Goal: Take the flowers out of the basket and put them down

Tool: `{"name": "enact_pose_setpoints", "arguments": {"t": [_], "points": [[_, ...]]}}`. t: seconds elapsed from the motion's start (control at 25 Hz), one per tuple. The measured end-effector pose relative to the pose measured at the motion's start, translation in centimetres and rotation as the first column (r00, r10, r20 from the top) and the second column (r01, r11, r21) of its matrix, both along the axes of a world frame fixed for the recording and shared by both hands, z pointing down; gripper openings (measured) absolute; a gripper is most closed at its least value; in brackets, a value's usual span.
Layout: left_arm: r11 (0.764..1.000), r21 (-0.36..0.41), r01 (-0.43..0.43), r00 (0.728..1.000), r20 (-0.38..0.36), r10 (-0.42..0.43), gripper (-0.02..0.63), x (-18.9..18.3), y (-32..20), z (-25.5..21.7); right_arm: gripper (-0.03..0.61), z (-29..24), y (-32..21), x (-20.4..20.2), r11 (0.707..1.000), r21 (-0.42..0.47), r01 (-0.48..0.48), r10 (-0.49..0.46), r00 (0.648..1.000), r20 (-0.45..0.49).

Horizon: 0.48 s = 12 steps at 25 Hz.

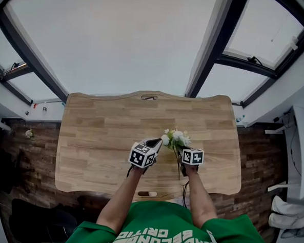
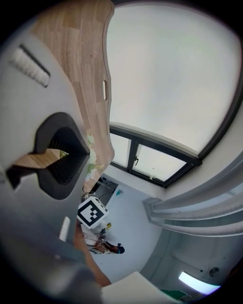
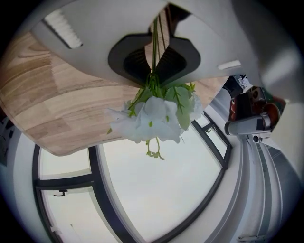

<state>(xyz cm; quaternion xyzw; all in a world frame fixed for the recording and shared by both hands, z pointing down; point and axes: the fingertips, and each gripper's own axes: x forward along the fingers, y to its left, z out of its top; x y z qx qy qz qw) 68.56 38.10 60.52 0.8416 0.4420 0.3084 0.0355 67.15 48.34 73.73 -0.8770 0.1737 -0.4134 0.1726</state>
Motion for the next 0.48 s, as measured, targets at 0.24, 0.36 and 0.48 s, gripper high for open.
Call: {"name": "enact_pose_setpoints", "arguments": {"t": [0.24, 0.36, 0.48], "points": [[0.999, 0.035, 0.001, 0.999, 0.053, -0.003, 0.015, -0.3, 1.4, 2.6, 0.037, 2.7, 1.2, 0.1, 1.000, 0.017, -0.007, 0.006, 0.998, 0.060], [0.999, 0.041, 0.002, 0.998, 0.069, -0.005, 0.015, -0.6, 1.7, 3.3, 0.037, 3.7, 1.8, 0.3, 1.000, 0.023, -0.015, 0.013, 0.996, 0.085], [0.999, 0.046, 0.006, 0.997, 0.082, -0.010, 0.015, -0.8, 1.9, 3.9, 0.037, 4.8, 2.3, 0.2, 1.000, 0.024, -0.014, 0.011, 0.994, 0.111]]}}
